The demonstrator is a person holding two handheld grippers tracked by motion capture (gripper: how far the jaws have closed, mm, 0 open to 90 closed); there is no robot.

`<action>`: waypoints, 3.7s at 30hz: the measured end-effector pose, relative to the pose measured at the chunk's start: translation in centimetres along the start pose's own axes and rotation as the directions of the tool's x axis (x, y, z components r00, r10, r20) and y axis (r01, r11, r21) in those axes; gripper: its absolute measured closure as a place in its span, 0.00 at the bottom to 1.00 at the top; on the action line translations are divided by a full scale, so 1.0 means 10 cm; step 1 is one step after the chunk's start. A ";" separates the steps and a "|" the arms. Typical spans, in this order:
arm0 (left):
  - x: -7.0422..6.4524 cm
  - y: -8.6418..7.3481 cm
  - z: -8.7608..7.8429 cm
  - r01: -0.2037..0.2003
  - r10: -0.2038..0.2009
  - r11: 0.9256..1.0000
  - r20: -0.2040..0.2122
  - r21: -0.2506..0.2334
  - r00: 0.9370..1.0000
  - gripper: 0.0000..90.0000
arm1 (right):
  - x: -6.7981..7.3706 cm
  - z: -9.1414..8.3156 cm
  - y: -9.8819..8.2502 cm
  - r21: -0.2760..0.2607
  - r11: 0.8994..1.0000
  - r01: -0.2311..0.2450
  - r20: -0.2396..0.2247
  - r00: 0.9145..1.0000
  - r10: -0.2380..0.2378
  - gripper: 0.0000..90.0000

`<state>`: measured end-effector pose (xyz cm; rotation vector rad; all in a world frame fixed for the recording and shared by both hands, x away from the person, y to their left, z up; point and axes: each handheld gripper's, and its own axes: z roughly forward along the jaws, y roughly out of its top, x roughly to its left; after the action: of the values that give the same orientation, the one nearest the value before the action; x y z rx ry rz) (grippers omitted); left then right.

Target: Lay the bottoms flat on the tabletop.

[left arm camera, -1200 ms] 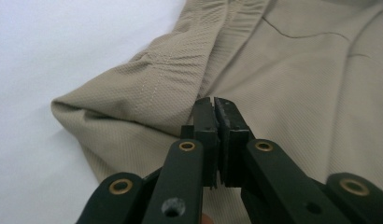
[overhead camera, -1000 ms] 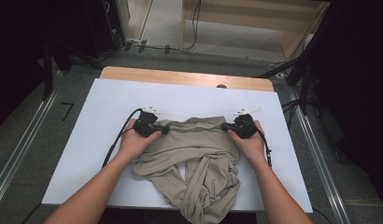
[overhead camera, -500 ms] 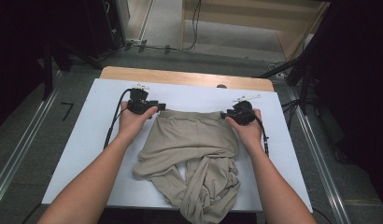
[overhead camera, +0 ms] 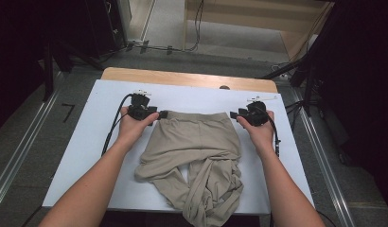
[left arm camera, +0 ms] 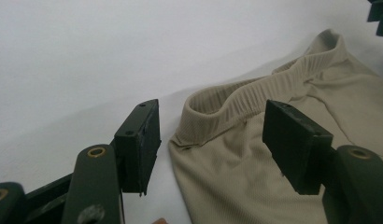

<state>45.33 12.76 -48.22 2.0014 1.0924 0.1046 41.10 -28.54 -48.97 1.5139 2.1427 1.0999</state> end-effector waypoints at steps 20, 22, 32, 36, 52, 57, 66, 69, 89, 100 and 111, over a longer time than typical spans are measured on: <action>0.01 0.09 0.29 -0.020 0.042 0.994 -0.201 0.111 0.979 0.72 | 0.09 0.35 0.01 0.128 0.991 0.051 0.085 0.994 -0.062 0.96; 0.03 0.12 0.30 0.000 0.026 0.994 -0.238 0.109 0.971 0.76 | 0.06 0.32 0.01 0.107 0.994 0.020 0.178 0.983 -0.039 0.98; 0.08 0.11 0.25 0.013 0.001 0.995 -0.139 0.099 0.990 0.58 | -0.05 0.30 0.00 0.032 0.998 -0.050 -0.025 0.998 0.051 0.68; 0.02 0.10 0.29 -0.010 0.028 0.994 -0.170 0.111 0.985 0.64 | 0.05 0.40 -0.03 0.061 0.998 -0.012 0.045 0.999 0.009 0.59; 0.16 0.32 0.38 0.014 -0.008 0.999 -0.168 0.033 0.986 0.98 | 0.00 0.50 0.26 0.054 0.999 0.007 0.084 0.996 -0.012 0.95; 0.28 0.66 0.47 -0.006 0.007 1.000 -0.177 0.003 0.984 0.98 | -0.11 0.57 0.61 0.008 0.999 0.049 0.122 0.991 -0.050 0.95; 0.47 0.96 0.62 0.083 -0.092 0.995 -0.168 -0.060 0.981 0.72 | -0.36 0.74 0.89 -0.028 0.999 -0.032 0.132 0.991 0.036 0.71; 0.44 0.90 0.57 0.082 -0.087 0.996 -0.107 -0.046 0.990 0.43 | -0.38 0.72 0.83 -0.014 0.996 -0.085 0.061 0.994 0.086 0.38; -0.40 -0.06 -0.26 -0.091 0.101 0.990 0.095 -0.108 0.990 0.00 | 0.53 -0.20 -0.05 -0.097 0.994 0.040 -0.111 0.992 -0.051 0.05; -0.78 -0.75 -0.63 -0.152 0.166 0.981 0.123 -0.119 0.978 0.00 | 1.13 -0.56 -0.61 -0.101 0.987 0.124 -0.156 0.978 -0.138 0.00; -0.98 -1.29 -0.95 -0.155 0.177 0.977 0.155 -0.146 0.972 0.00 | 1.66 -0.88 -0.96 -0.132 0.975 0.179 -0.165 0.966 -0.199 0.08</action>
<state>26.68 15.14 -48.20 1.9408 0.7901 0.0921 22.49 -18.71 -47.10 1.1716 2.2407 1.3078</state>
